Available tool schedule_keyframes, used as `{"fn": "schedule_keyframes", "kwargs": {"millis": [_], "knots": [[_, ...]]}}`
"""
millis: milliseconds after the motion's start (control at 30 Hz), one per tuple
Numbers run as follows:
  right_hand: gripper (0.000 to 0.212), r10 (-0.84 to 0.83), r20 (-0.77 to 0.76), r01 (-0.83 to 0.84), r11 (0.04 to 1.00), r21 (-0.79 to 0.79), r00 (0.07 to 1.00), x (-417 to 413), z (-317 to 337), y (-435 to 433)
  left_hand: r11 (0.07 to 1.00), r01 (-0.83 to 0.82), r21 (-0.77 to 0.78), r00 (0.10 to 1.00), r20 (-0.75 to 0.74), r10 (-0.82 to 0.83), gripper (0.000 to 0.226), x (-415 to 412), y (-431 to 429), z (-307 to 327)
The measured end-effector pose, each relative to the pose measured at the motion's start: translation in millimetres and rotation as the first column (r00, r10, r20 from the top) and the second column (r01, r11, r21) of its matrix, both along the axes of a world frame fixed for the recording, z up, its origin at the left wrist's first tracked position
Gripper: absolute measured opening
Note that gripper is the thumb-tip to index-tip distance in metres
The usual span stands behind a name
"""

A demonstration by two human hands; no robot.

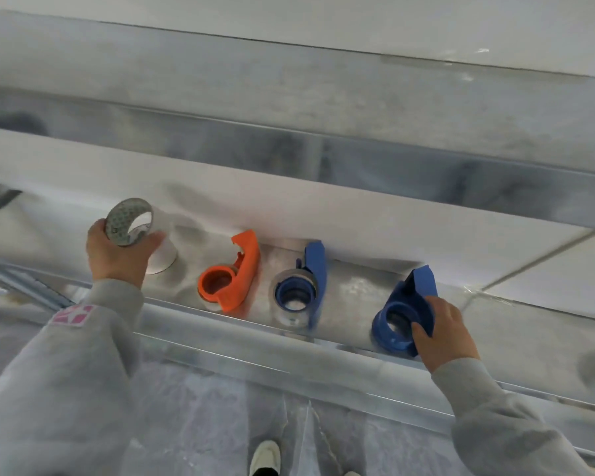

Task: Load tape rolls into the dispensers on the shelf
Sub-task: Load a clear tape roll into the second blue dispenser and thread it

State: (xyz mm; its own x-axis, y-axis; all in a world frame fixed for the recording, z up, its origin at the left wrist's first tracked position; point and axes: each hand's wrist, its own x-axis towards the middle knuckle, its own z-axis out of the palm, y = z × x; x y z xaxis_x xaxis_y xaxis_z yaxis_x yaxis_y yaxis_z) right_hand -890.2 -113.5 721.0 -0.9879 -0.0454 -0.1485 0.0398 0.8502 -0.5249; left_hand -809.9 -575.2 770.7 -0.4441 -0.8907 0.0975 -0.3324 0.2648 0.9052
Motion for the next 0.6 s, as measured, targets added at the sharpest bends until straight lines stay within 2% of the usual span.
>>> {"fn": "schedule_keyframes", "kwargs": {"millis": [200,333,500,600], "knots": [[0.056,-0.036,-0.006,0.036,0.999,0.011,0.999,6,-7,-5,0.997,0.072,-0.019,0.988,0.139,-0.069,0.051,-3,-51,-21],[0.059,-0.051,-0.031,0.051,0.999,0.0,0.998,10,-14,-5,0.994,0.104,-0.037,0.98,0.174,-0.096,0.051,-6,-60,-29],[0.059,-0.055,-0.039,0.056,0.998,0.023,0.998,12,-17,-7,0.992,0.125,-0.012,0.967,0.225,-0.119,0.08,-6,-69,-32],[0.06,-0.056,-0.043,0.057,0.998,0.028,0.997,13,-17,-8,0.989,0.144,-0.026,0.961,0.241,-0.134,0.08,-9,-68,-31]]}}
